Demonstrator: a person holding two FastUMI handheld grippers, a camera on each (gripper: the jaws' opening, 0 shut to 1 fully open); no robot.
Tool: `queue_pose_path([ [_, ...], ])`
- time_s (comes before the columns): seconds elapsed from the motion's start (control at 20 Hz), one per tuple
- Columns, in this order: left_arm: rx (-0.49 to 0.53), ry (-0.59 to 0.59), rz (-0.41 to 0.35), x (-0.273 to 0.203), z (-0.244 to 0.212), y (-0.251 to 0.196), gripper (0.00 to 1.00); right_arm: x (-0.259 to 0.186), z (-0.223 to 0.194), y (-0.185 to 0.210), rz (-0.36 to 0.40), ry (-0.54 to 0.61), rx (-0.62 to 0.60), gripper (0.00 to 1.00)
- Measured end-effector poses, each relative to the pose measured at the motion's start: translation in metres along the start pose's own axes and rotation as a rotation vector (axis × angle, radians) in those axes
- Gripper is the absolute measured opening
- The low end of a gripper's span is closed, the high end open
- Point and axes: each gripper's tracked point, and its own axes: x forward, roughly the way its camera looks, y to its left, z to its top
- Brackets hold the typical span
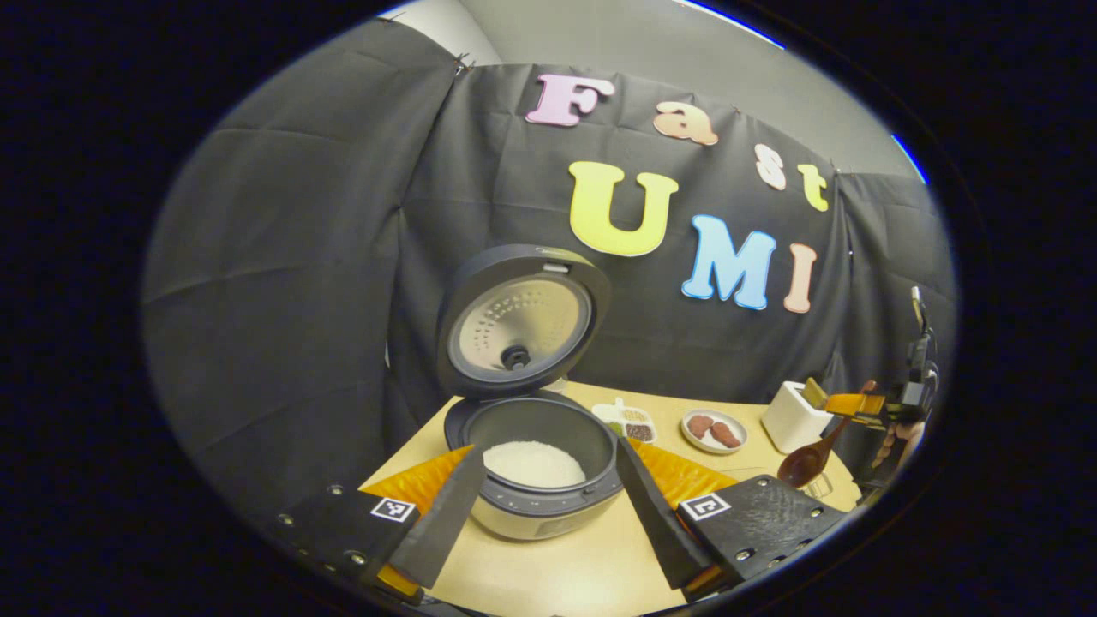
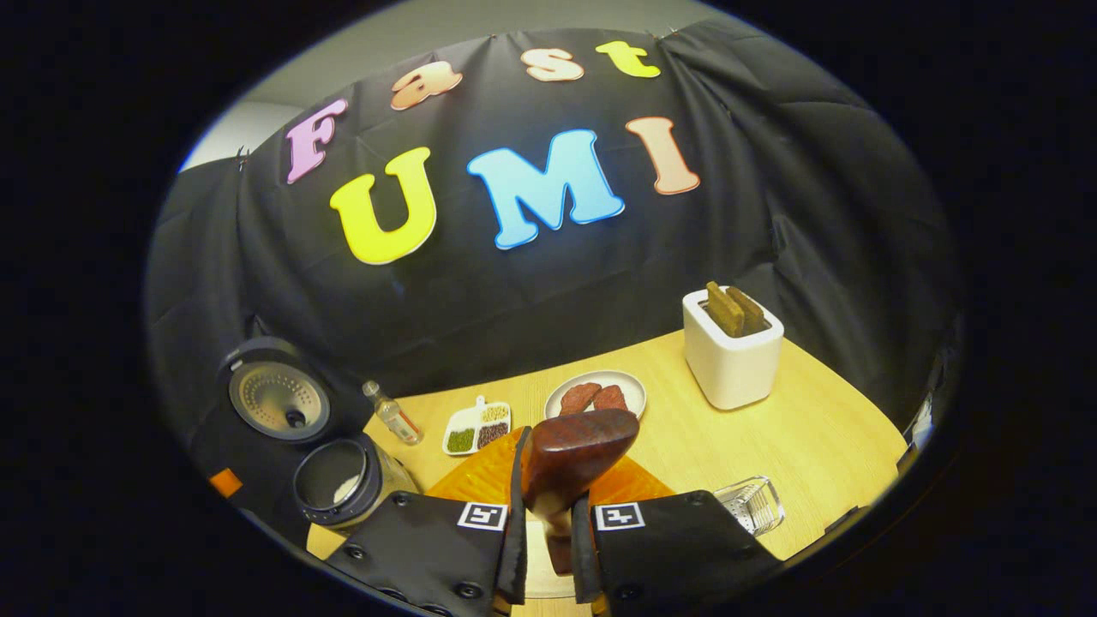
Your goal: Close the left gripper, press the button to open the rice cooker; take a wooden spoon from the chopstick holder with the right hand, scoop a spoonful of rice and pour it into the rice cooker, then put the wooden spoon back into the chopstick holder.
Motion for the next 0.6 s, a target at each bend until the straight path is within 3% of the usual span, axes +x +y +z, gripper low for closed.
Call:
queue_pose_path([
  [0.35, -0.050, 0.073, -0.007, 0.008, -0.035, 0.003, 0.96, 0.040, -0.056, 0.004, -0.017, 0.099, -0.128, 0.21],
  [0.6, -0.079, 0.076, -0.018, 0.010, -0.037, -0.002, 0.96, 0.048, -0.094, -0.009, -0.053, 0.181, -0.129, 0.23],
])
